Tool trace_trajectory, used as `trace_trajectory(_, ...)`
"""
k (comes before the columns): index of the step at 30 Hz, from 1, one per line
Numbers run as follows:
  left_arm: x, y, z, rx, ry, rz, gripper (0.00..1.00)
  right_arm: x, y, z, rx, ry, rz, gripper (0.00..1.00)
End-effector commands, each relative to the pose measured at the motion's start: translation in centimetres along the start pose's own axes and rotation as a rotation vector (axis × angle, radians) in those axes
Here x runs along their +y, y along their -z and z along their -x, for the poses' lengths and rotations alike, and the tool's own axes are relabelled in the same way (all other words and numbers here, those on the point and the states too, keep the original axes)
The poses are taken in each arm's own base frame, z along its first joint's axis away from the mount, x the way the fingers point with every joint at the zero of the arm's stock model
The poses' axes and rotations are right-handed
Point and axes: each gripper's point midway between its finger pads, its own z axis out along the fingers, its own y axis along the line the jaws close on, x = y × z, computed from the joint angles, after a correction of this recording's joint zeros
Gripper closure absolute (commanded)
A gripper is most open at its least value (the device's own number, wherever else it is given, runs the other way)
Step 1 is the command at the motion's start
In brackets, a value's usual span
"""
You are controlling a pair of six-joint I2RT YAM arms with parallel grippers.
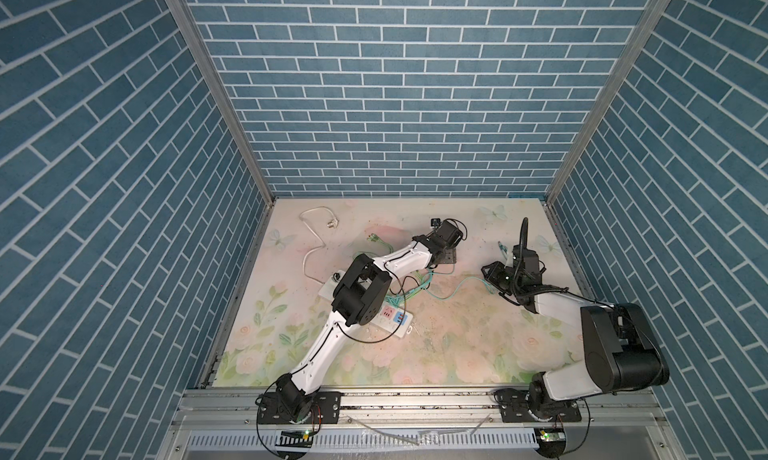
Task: Insert the plug
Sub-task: 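Lower the left gripper over the teal charger while the right gripper draws back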
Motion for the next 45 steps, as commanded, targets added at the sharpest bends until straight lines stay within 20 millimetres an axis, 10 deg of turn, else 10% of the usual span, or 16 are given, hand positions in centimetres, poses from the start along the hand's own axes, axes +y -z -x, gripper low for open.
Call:
trace_trajectory(1, 0.6, -0.2, 0.0, 0.000, 0.037, 0.036, 0.24, -0.1, 1.0, 0.0, -0.015, 0.042, 0.007, 0.66)
trace_trajectory(45, 0.7, -1.2, 2.5, -0.015, 0.217, 0.116, 0.30, 0.5, 2.5, -0.7, 0.010, 0.038, 0.151, 0.66)
